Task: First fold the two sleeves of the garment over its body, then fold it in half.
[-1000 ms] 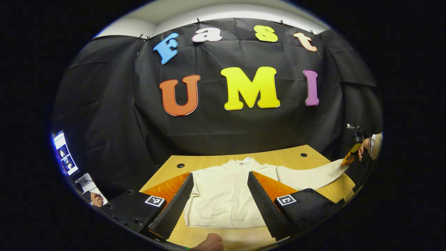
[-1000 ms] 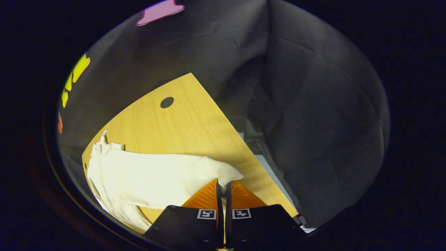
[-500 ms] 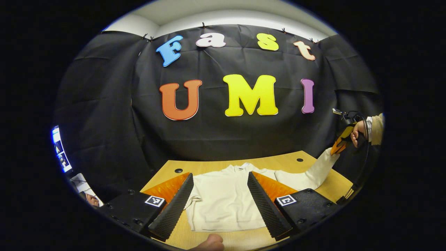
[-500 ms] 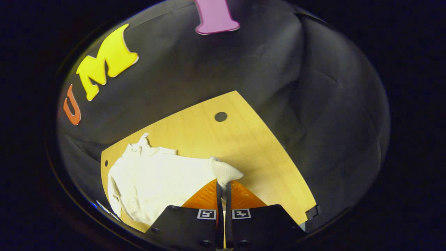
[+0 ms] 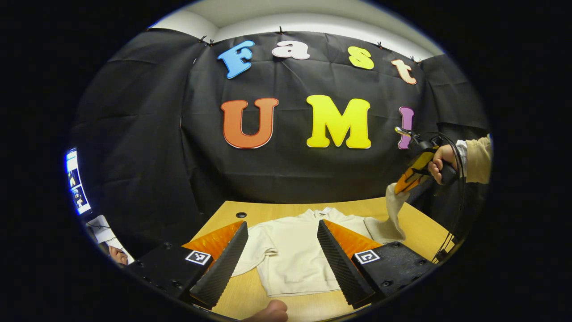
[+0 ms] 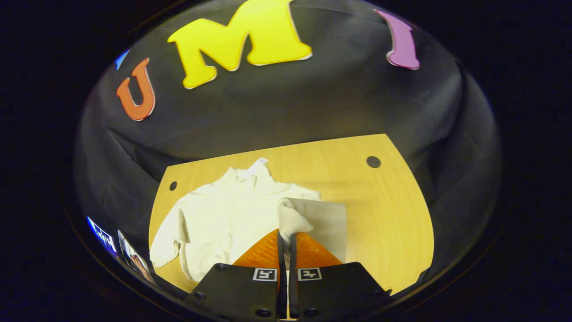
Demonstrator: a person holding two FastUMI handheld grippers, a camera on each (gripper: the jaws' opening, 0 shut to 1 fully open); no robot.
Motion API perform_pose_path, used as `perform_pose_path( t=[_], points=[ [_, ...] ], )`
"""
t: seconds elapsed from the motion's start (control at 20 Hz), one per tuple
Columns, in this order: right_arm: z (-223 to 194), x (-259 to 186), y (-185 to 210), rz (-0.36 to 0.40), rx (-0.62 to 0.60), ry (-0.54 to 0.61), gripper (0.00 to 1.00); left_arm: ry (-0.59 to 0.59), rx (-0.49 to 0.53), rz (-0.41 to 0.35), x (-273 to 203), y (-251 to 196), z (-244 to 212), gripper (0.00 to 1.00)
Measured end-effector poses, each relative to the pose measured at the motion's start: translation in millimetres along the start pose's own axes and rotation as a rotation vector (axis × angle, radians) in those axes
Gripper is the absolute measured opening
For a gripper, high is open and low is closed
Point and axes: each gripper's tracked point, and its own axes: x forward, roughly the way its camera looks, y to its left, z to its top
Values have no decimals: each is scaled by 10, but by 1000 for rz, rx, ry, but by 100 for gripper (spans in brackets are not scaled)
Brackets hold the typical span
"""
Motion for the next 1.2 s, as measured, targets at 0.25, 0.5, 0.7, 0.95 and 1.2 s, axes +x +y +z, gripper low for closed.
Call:
perform_pose_path(
  t=[0.25, 0.5, 0.7, 0.95, 1.2],
  points=[
    [-154, 271, 1200, 101, -77, 33, 2, -17, 29, 14, -10, 397, -2, 100],
    [-512, 759, 2242, 182, -179, 84, 2, 28, 35, 72, -58, 851, -210, 100],
    [-831, 1173, 2771, 211, -226, 138, 2, 68, 36, 115, -115, 1084, -415, 100],
    [-1111, 1562, 3077, 191, -282, 163, 2, 96, 28, 115, -119, 1053, -561, 100],
    [-1046, 1519, 3264, 254, -293, 130, 21, 112, 8, 119, -99, 1050, -606, 100]
  ],
)
